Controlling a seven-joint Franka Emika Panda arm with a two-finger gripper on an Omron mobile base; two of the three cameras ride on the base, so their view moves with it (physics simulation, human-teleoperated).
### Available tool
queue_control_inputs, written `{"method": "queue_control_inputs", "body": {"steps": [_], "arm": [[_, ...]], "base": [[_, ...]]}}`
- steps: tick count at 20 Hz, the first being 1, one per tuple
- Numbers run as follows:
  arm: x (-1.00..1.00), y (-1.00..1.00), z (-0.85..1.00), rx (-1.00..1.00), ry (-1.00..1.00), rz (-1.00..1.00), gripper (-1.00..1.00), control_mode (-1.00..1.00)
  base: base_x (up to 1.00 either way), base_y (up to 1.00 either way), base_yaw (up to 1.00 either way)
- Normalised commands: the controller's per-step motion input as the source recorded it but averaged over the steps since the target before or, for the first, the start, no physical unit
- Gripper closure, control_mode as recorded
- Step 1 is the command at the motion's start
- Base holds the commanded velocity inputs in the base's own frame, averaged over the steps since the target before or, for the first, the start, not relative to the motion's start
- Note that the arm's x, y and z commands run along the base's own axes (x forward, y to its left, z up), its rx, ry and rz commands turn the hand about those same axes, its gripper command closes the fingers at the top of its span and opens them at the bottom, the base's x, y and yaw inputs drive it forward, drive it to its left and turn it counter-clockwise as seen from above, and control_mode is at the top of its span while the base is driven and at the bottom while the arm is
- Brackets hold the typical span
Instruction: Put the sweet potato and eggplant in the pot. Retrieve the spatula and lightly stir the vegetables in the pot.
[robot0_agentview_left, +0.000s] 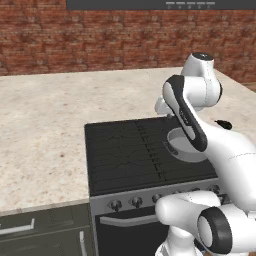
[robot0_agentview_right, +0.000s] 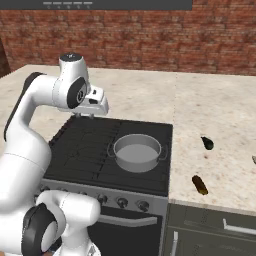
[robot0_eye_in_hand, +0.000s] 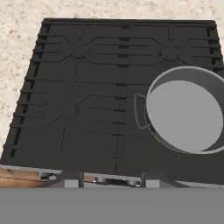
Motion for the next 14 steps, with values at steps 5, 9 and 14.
{"method": "queue_control_inputs", "body": {"steps": [5,9,14], "arm": [[-0.32,-0.02,-0.14,-0.01,0.04,0.00,-1.00,-1.00],[-0.40,-0.13,-0.46,0.00,0.19,-0.01,-1.00,-1.00],[-0.08,-0.90,-0.28,0.10,-0.03,-0.13,-1.00,-1.00]], "base": [[0.00,0.00,0.00],[0.00,0.00,0.00],[0.00,0.00,0.00]]}}
